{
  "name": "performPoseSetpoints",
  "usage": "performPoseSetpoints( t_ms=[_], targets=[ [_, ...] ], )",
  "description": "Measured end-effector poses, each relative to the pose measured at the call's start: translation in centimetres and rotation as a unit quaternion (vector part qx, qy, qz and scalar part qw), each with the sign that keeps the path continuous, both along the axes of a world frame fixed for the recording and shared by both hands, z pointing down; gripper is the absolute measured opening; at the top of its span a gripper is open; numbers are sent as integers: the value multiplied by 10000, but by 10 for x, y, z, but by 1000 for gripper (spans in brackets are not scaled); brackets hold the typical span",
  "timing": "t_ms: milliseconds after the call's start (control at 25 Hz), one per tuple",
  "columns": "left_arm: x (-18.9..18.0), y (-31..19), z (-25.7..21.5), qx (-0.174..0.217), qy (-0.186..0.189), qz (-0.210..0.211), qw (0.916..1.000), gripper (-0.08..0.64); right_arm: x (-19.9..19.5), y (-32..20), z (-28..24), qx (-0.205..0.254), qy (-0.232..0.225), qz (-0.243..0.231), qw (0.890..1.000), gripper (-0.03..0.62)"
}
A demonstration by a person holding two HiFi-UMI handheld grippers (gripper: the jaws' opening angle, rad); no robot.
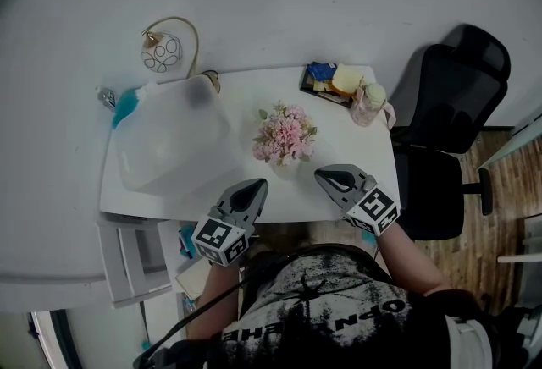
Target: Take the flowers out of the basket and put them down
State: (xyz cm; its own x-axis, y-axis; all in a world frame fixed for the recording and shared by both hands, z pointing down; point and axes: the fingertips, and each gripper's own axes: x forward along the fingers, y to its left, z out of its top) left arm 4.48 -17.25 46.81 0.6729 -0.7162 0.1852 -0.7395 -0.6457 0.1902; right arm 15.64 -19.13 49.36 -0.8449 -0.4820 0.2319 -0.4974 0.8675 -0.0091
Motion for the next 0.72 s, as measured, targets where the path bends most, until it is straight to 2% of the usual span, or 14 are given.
performPoseSetpoints(
  t_ms=[400,720],
  targets=[
    [6,-3,5,-34,-7,50,10000,14,1,-4,6,35,110,11,9999,15],
    [7,-5,5,-79,55,81,9999,14,-2,-5,2,-123,-76,-28,9999,15]
  ],
)
